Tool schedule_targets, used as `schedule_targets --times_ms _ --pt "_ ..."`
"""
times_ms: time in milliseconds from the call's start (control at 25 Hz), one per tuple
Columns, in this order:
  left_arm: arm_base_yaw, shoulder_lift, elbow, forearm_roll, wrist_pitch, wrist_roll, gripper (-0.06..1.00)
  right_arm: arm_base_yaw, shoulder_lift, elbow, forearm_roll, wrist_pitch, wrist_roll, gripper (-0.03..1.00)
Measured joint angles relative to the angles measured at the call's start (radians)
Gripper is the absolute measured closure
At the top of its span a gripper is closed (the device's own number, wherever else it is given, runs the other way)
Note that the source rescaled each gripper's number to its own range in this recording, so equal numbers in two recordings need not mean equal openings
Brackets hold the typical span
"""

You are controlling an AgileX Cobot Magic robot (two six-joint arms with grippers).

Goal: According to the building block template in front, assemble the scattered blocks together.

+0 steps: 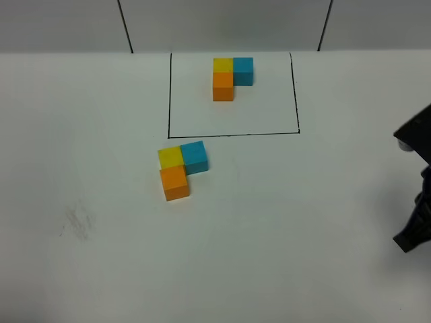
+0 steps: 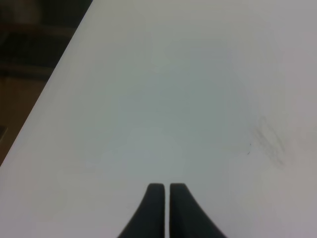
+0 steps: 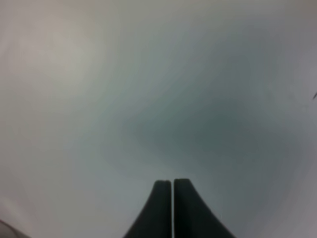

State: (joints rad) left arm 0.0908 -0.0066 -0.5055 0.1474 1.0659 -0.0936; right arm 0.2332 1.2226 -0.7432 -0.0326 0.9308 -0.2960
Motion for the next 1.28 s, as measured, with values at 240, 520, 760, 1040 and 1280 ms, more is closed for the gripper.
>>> schedule_targets --times_ms 240,520,760,1040,1280 --pt "0.000 0.000 0.000 0.000 0.000 0.000 0.94 0.000 -0.252 0.175 -0.063 0.013 0.127 0.96" --pt "0.000 0.000 0.000 0.000 0.000 0.000 0.94 0.000 -0.489 0.220 -0.001 0.122 0.154 0.96" --pt "0.000 0.000 0.000 0.000 0.000 0.000 0.94 0.000 -0.550 0.234 0.050 0.137 0.174 0.96" --pt "-0.001 0.000 0.000 0.000 0.000 0.000 0.94 0.000 -0.551 0.234 0.045 0.137 0.190 0.96" --pt "-0.001 0.000 0.000 0.000 0.000 0.000 0.94 -0.025 -0.586 0.234 0.033 0.137 0.197 0.96"
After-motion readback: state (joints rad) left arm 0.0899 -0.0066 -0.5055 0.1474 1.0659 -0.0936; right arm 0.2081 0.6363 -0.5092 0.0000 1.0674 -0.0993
